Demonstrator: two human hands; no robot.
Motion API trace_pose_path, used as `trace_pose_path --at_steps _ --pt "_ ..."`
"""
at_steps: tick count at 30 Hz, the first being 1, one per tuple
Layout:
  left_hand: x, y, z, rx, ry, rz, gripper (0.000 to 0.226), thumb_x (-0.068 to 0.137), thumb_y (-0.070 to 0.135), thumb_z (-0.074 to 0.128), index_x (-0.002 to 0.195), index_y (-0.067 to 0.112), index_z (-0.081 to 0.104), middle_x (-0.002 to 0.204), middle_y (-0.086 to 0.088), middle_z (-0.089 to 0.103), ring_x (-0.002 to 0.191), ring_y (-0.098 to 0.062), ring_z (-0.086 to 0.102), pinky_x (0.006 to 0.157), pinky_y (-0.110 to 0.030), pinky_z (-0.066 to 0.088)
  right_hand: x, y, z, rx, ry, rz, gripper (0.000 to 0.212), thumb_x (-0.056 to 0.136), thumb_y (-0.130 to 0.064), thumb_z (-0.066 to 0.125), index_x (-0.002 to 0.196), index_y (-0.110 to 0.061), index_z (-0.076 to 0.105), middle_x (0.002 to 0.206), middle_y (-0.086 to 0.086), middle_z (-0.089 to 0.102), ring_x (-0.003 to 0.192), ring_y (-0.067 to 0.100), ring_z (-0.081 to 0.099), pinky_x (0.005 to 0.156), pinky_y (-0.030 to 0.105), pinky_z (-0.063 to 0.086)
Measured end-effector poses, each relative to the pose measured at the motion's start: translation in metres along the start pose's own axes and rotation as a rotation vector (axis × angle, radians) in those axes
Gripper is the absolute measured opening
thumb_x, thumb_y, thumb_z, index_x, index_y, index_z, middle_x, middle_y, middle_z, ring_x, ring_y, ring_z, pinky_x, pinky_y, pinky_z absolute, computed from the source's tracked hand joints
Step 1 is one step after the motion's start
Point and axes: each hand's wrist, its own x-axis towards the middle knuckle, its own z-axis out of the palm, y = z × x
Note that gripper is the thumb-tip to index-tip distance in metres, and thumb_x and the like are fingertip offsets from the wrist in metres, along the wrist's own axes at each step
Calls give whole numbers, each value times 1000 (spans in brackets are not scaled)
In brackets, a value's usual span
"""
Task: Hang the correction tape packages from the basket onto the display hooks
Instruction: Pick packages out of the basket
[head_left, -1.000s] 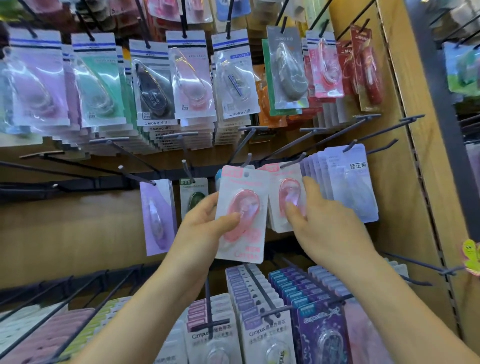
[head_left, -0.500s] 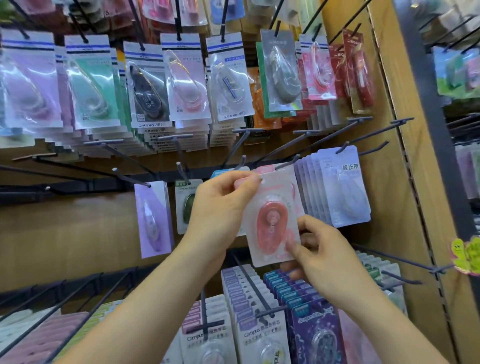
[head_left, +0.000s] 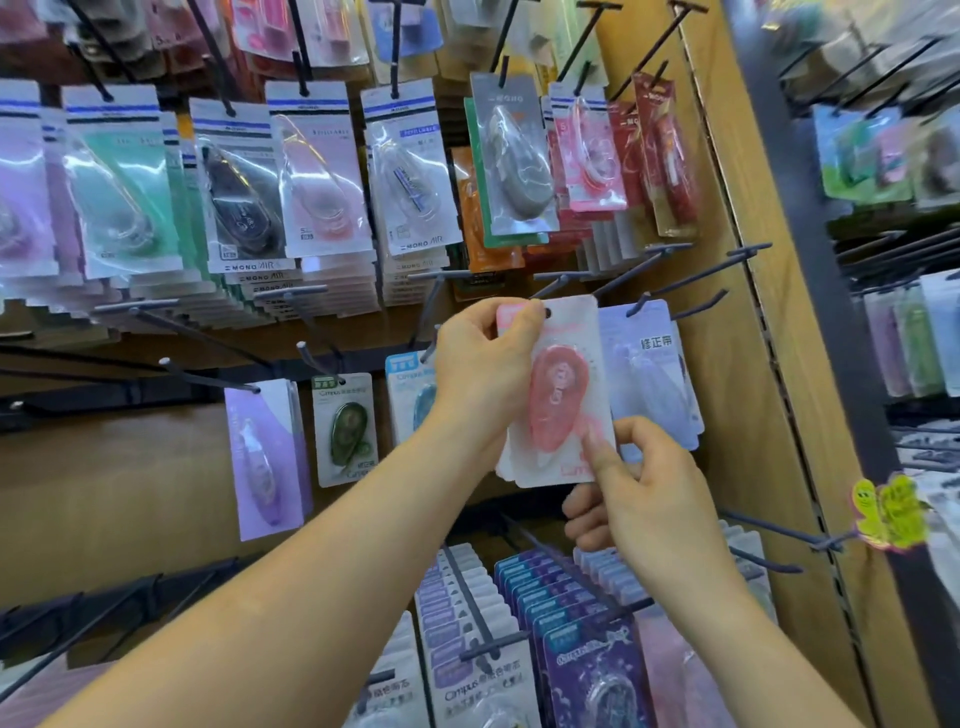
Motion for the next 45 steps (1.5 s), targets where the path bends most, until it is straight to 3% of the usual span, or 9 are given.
trace_pose_path --at_steps 10,21,26,31,36,38,41,43,45 --pt "7 3 6 56 -54 -46 15 94 25 61 82 27 69 97 -3 72 97 -24 68 89 -50 56 1 1 0 229 -54 182 29 101 -23 53 85 0 57 50 7 56 37 15 50 36 22 40" --pt "8 -9 1 19 -60 -142 18 99 28 54 92 29 70 100 -3 73 96 -25 70 88 -50 58 -2 -6 -13 370 -79 291 31 99 -25 57 75 -5 56 51 6 53 38 13 46 35 20 35" --pt "10 -13 4 36 -20 -195 14 98 29 56 93 32 68 111 -3 68 107 -26 64 91 -50 56 -1 -10 -14 495 -43 362 28 98 -22 57 76 -6 57 50 5 53 37 10 46 33 17 36" --pt "0 -17 -16 -41 -142 -221 25 97 13 58 117 29 59 112 -6 67 90 -21 72 65 -31 61 -1 -9 -14 593 -11 416 19 98 -18 57 87 -4 62 50 5 58 38 9 54 35 16 44" --pt "-2 -19 -29 281 -267 33 54 97 12 59 135 46 39 91 -6 74 75 -12 73 55 -26 58 0 -5 -9 665 25 441 16 98 -13 56 93 0 65 55 8 66 46 13 65 42 18 53" --pt "3 -22 -26 421 -240 64 47 99 16 57 140 37 47 95 -4 73 74 -13 72 58 -28 61 2 -3 -7 605 8 406 16 100 -6 53 95 2 66 64 10 70 56 17 71 49 19 56" --pt "15 -31 -22 586 -162 17 40 101 22 54 140 31 52 112 -2 67 73 -12 69 62 -23 60 5 3 -7 258 -3 255 21 100 2 47 103 -8 66 83 9 73 71 15 74 59 16 57" --pt "25 -34 -21 685 -161 6 41 101 24 53 141 32 50 109 0 65 74 -11 66 61 -21 54 6 10 -9 -6 7 147 32 99 -1 48 121 -19 61 86 1 73 75 9 73 66 18 58" --pt "33 -33 -22 769 -227 1 46 101 22 53 144 35 45 106 3 63 82 -11 64 62 -20 52 5 17 -12 -196 6 83 34 97 -5 51 125 -17 64 82 -6 72 77 8 72 76 26 60"
